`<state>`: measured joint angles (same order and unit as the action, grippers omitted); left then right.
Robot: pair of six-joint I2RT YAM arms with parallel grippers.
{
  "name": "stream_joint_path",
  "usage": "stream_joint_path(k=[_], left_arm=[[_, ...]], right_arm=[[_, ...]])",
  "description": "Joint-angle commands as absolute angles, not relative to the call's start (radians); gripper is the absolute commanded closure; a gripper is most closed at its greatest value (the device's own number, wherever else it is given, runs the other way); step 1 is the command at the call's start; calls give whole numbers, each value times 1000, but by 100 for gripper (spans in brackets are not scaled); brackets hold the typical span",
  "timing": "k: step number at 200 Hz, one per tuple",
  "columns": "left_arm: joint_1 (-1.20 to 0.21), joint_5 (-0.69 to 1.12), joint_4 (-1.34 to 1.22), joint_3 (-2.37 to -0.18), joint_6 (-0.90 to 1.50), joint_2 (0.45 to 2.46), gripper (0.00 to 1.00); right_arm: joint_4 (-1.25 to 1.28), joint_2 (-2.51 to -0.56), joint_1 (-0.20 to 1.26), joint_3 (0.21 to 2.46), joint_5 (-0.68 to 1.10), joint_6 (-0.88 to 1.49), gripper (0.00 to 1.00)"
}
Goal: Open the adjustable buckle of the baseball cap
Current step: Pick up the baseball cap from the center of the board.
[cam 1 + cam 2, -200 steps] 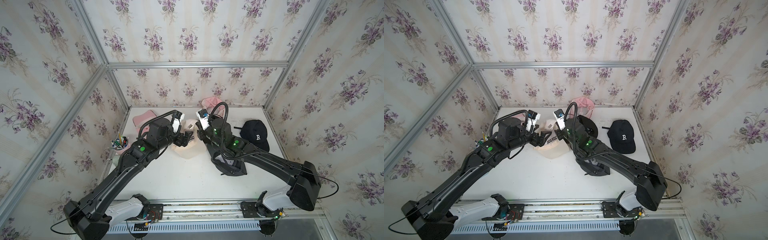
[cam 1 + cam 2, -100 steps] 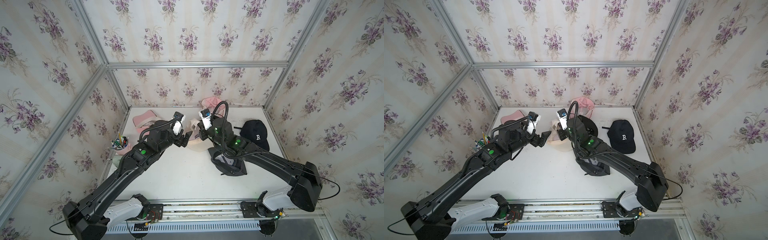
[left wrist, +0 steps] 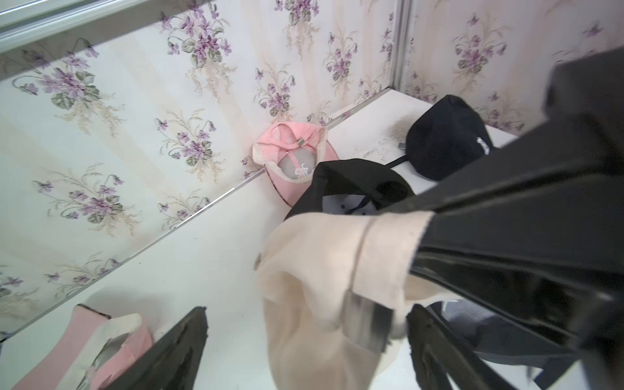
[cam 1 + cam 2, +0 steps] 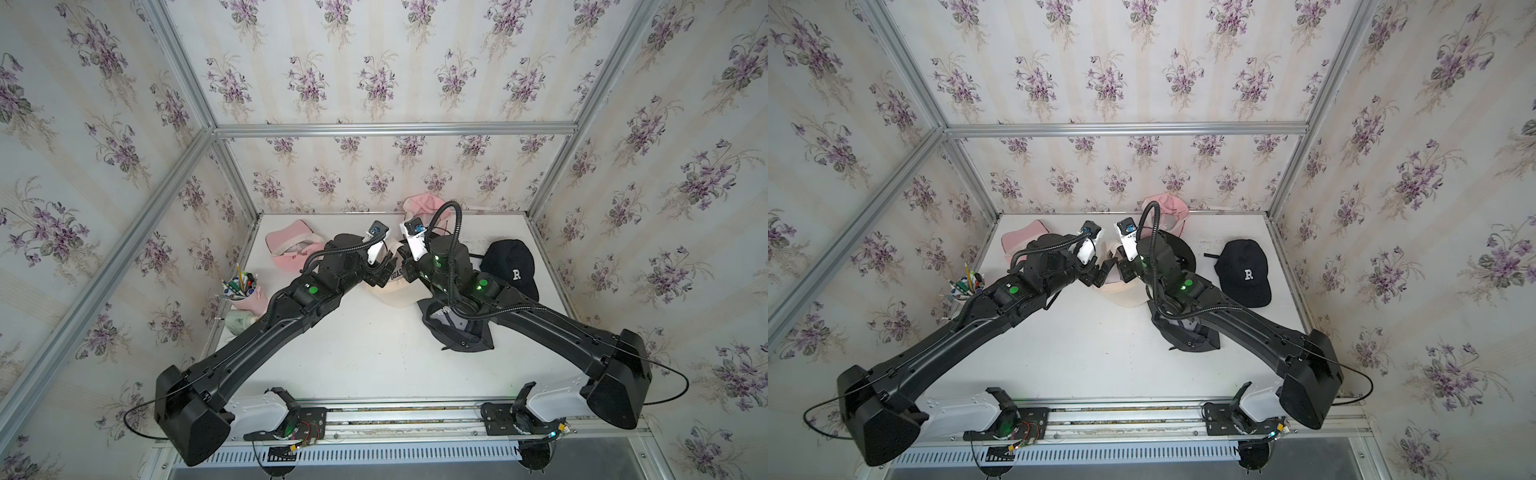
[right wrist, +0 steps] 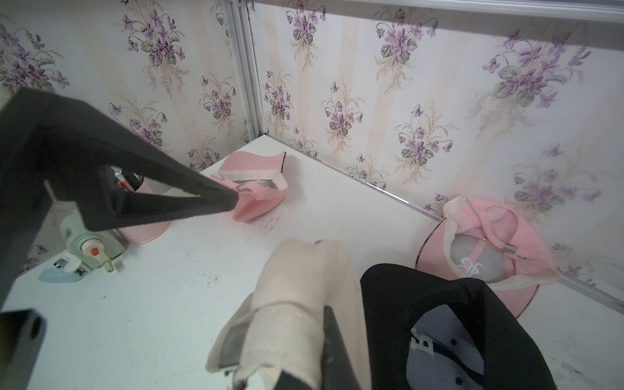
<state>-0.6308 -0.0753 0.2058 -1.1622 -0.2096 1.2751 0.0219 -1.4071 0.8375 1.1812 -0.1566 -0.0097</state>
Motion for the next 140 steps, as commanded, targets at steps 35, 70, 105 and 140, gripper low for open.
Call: stream_joint_path(k=[35,70,105,140], left_arm=[[-630,-129,149,-1222,-274,1325,27],[-630,-81,124,-1203,-259,1307,48],[-630,-38,120,-1193,-261,1296,66],[-630,-34,120,-1193,-241,1289,80]], right_arm=[[29,-1403,840,1184,-133,-20,100],[41,-1402,839,1175,-138,-26,100],[62,-1402,839,1164,-138,-34,99],[88,-1394,839,1146,-148,-34,97]])
